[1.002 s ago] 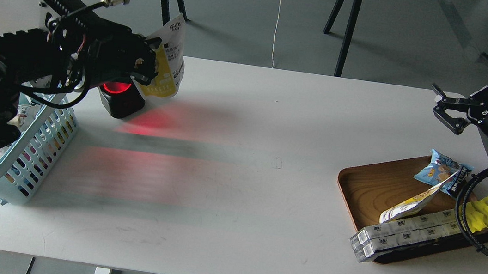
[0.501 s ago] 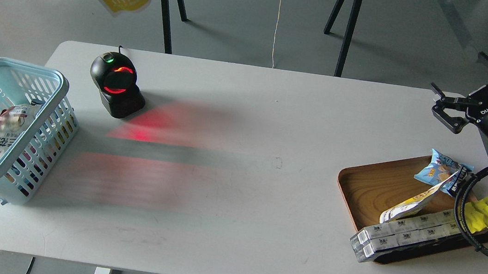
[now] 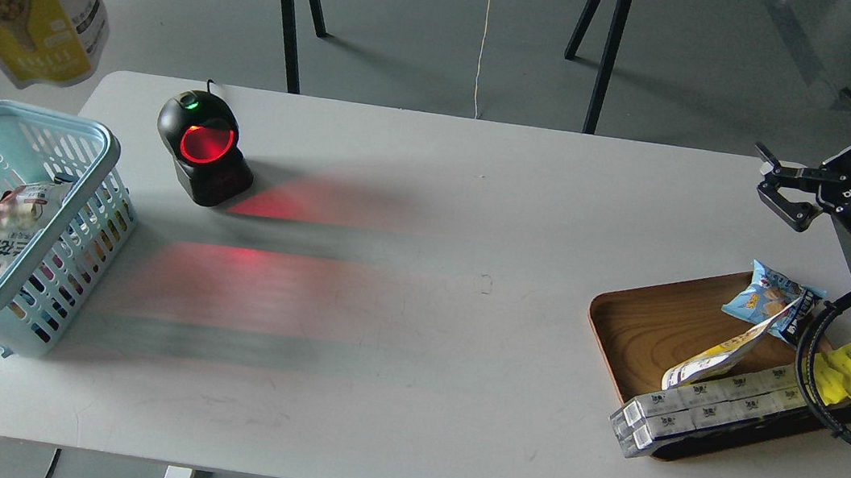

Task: Scan snack and place in basket
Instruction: 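Move the packet over the blue basket and release it inside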

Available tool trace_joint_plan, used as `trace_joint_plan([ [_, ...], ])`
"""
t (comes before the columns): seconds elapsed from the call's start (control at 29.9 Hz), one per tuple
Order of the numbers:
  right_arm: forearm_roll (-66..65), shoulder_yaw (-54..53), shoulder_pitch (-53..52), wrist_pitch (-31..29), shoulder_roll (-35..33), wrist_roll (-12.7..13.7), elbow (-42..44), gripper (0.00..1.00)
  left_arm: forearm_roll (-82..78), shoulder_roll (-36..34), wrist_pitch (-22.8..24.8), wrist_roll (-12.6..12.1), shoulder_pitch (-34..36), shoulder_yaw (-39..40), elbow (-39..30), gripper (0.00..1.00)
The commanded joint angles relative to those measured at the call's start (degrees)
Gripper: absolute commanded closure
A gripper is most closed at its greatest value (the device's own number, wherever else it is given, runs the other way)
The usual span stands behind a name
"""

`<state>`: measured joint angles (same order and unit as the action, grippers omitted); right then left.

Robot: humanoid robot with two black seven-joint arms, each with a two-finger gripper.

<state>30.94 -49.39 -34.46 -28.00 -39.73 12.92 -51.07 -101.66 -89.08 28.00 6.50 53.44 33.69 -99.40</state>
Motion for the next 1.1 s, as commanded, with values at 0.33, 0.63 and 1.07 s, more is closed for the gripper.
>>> trace_joint_plan([
  [0.33, 0.00, 0.17, 0.00, 0.00, 0.17, 0.00, 0.01, 0.00, -5.57, -10.92, -0.48, 10.20, 0.08, -19.10, 4.04, 1.00],
  [0.63, 0.00, 0.34, 0.00, 0.00, 0.18, 0.09, 0.01, 0.00, -5.22, -10.92, -5.32, 10.20, 0.08, -21.21, 3.95, 1.00],
  [1.07, 0.00, 0.52, 0.00, 0.00, 0.00, 0.09, -0.08, 0.00, -4.77, -7.16, -10.68, 9.23, 0.00, -21.82, 5.79, 1.00],
])
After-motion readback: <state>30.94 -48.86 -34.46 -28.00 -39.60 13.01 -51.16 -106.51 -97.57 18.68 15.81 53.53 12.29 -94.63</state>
